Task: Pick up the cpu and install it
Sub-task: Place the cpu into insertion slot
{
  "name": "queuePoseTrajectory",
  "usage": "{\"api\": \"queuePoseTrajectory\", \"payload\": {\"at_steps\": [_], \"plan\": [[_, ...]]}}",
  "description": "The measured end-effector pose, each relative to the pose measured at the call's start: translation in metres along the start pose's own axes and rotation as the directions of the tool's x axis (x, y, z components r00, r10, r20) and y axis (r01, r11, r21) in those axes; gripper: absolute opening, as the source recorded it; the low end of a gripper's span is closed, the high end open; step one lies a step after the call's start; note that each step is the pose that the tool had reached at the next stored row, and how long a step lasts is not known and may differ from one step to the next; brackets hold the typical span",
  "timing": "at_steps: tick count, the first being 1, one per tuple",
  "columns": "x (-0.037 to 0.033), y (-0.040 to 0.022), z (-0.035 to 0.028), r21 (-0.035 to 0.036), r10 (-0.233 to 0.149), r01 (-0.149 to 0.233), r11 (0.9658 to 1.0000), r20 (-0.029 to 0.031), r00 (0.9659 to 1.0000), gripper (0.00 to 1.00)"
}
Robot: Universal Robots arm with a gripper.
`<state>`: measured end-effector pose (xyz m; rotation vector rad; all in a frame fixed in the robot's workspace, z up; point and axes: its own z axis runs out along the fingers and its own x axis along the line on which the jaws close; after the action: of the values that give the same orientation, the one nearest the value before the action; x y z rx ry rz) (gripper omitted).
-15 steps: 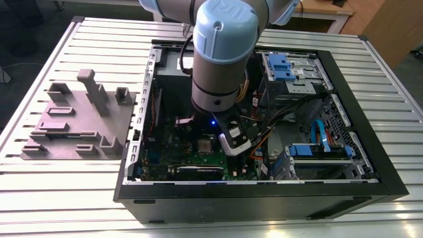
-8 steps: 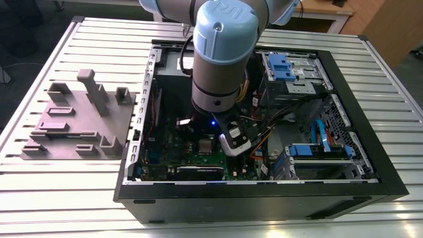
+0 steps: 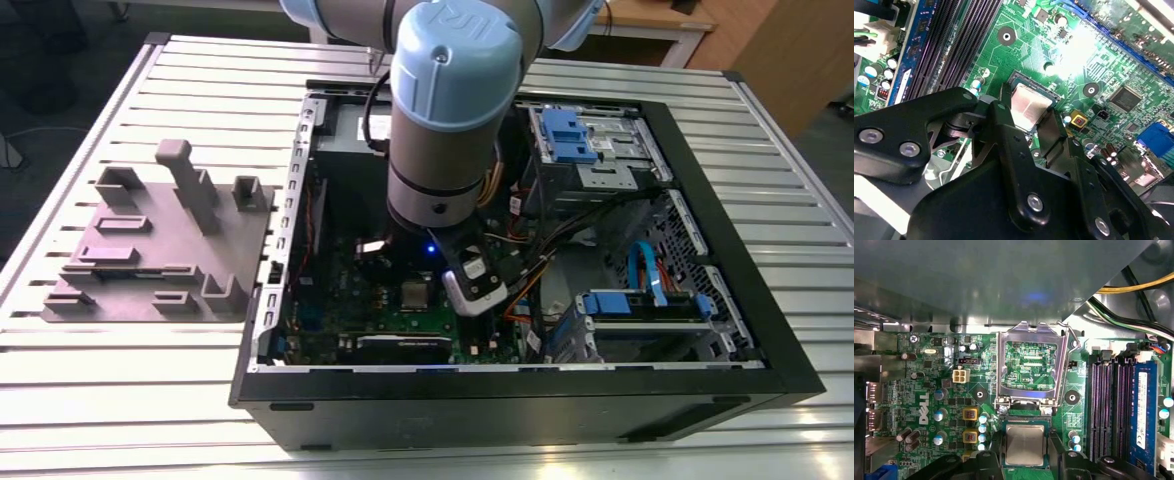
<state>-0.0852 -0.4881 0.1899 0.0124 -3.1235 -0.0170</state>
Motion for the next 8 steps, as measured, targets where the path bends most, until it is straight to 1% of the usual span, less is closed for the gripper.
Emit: {"api": "queuePoseTrajectory", "payload": {"at_steps": [8], "plan": [[-0.0003, 0.0, 0.0, 0.0004, -0.019, 0.019, 0.9998, -0.0002, 0.9998, 0.46]]}}
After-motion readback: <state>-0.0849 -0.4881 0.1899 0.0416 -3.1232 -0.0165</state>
